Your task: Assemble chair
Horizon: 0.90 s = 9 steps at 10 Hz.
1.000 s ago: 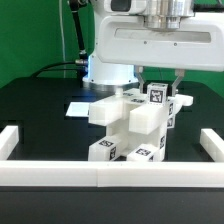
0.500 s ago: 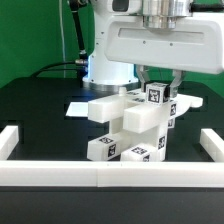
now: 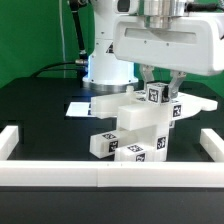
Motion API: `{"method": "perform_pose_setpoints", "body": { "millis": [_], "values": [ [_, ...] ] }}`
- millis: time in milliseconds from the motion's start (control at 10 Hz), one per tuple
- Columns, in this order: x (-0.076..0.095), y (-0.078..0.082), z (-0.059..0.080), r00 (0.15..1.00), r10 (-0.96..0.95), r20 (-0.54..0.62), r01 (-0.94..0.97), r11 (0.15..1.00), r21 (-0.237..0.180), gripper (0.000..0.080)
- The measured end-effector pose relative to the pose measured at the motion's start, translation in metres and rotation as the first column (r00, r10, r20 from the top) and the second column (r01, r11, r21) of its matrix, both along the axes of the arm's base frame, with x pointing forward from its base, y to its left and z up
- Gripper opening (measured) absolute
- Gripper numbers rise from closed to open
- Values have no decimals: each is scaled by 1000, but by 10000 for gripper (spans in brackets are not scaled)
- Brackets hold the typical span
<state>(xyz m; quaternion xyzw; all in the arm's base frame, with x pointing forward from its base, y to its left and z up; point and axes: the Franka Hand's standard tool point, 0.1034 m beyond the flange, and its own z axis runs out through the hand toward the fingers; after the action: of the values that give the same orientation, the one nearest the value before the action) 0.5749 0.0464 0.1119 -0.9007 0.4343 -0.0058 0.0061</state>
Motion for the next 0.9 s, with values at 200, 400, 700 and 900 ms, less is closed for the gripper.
{"method": "perform_pose_setpoints", "body": {
  "millis": [200,400,700,900],
  "values": [
    [0,-1,0,1000,16,0,-16,1000,-1,592],
    [1,-3,1,1000,26,2,-26,1000,-2,638],
    [0,-1,14,999,33,18,-34,999,10,647],
    [-10,9,28,999,45,27,-46,999,28,649]
  ]
}}
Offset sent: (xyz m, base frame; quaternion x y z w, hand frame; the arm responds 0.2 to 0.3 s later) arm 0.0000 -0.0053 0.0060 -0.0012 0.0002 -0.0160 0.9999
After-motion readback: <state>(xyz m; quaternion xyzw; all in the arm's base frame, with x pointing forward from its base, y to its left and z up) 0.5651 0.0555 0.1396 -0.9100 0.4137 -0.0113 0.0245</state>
